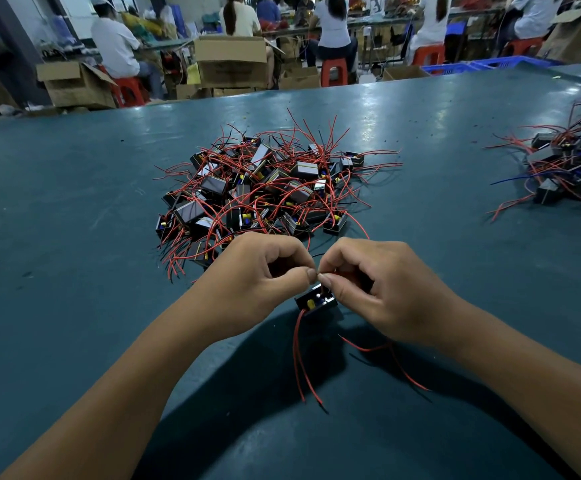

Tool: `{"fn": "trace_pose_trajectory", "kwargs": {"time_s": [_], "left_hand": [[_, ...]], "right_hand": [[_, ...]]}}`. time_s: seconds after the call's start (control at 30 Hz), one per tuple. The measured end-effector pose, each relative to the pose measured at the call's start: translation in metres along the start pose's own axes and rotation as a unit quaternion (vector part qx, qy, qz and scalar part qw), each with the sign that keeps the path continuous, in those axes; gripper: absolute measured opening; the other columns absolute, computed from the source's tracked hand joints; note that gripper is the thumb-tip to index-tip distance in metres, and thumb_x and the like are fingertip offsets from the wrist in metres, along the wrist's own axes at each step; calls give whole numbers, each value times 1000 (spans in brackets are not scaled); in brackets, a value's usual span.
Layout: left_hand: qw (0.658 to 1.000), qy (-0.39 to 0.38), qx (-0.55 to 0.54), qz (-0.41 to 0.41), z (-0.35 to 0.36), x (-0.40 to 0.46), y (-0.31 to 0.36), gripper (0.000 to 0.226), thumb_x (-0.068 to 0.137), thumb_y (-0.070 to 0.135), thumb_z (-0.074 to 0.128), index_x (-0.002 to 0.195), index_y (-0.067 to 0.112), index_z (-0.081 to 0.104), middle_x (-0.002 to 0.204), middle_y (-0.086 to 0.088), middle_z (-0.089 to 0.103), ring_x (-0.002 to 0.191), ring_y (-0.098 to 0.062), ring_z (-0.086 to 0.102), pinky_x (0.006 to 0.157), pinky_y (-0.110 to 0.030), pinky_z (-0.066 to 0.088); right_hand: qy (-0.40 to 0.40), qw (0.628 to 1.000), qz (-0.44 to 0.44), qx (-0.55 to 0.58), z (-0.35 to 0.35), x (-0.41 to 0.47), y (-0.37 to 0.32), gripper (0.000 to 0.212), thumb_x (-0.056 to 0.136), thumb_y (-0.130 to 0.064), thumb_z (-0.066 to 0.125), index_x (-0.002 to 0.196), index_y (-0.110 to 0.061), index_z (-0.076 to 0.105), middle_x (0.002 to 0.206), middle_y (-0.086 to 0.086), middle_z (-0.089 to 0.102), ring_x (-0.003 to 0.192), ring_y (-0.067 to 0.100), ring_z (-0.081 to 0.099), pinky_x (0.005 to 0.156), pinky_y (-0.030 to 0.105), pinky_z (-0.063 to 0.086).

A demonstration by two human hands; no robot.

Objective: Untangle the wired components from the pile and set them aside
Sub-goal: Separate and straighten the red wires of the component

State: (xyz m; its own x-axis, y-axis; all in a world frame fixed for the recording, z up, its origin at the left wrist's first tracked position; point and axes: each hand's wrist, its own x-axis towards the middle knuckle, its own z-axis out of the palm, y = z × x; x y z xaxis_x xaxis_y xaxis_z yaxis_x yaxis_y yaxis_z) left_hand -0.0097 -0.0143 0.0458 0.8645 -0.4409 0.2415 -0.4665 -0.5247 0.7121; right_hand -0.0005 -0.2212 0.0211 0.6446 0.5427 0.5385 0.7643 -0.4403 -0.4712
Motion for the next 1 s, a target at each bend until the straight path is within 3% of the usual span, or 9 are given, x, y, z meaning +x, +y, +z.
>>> {"fn": "trace_pose_trajectory", "kwargs": {"time_s": [0.13,0.23,0.37,0.5,0.7,0.83,0.93,1.0], "left_hand": [[998,-13,-55,-38,-1,1,1,16,91,12,69,75,14,71,54,11,46,50,-5,32,48,-16,25],[992,-19,-100,-75,-1,1,1,13,81,21,65,70,20,71,58,1,48,56,-16,34,51,-29,23],[976,-32,-173,-128,0,1,2,19,75,16,59,60,20,69,58,-2,50,50,-12,32,48,-22,23],[936,-49,-279,-208,3,0,3,18,73,14,60,55,14,64,54,-3,48,46,-10,28,42,-18,21],[854,-147,-395,-304,-1,1,2,13,69,13,64,56,16,62,54,4,43,40,-3,26,38,-15,15],[906,-90,-336,-242,2,0,-2,25,87,13,62,64,17,68,59,2,51,43,-5,32,38,-15,22],[942,-47,-272,-193,3,1,-5,13,92,10,62,83,12,71,67,-3,57,49,-8,42,42,-18,28],[963,-32,-216,-155,6,1,-8,11,92,6,65,92,15,71,64,7,60,50,-9,43,45,-20,32]], "right_hand": [[-4,1000,-15,-18,1,0,0,3,91,-14,64,92,-11,65,73,-22,50,64,-5,46,62,8,34],[-21,998,-39,-45,-1,0,-1,5,91,-13,65,95,-10,66,81,-9,62,70,5,52,64,20,42],[-30,993,-71,-85,-3,0,-4,4,91,-7,66,95,-6,65,84,-1,64,68,19,57,60,34,48],[-15,984,-115,-137,-5,1,-10,15,96,-10,55,89,-2,66,78,4,61,62,23,53,53,34,44],[1,979,-139,-151,-1,0,-11,20,97,-13,53,86,-3,65,75,4,59,60,20,50,52,30,39],[-1,997,-52,-58,-1,0,-2,7,92,-13,61,93,-8,66,78,-5,62,67,8,53,62,20,41],[25,999,15,15,2,0,2,3,91,-15,64,89,-12,65,64,-15,50,57,1,44,57,10,32],[44,995,57,66,3,0,5,6,92,-14,65,86,-14,63,57,-11,44,52,4,39,53,10,30]]}}
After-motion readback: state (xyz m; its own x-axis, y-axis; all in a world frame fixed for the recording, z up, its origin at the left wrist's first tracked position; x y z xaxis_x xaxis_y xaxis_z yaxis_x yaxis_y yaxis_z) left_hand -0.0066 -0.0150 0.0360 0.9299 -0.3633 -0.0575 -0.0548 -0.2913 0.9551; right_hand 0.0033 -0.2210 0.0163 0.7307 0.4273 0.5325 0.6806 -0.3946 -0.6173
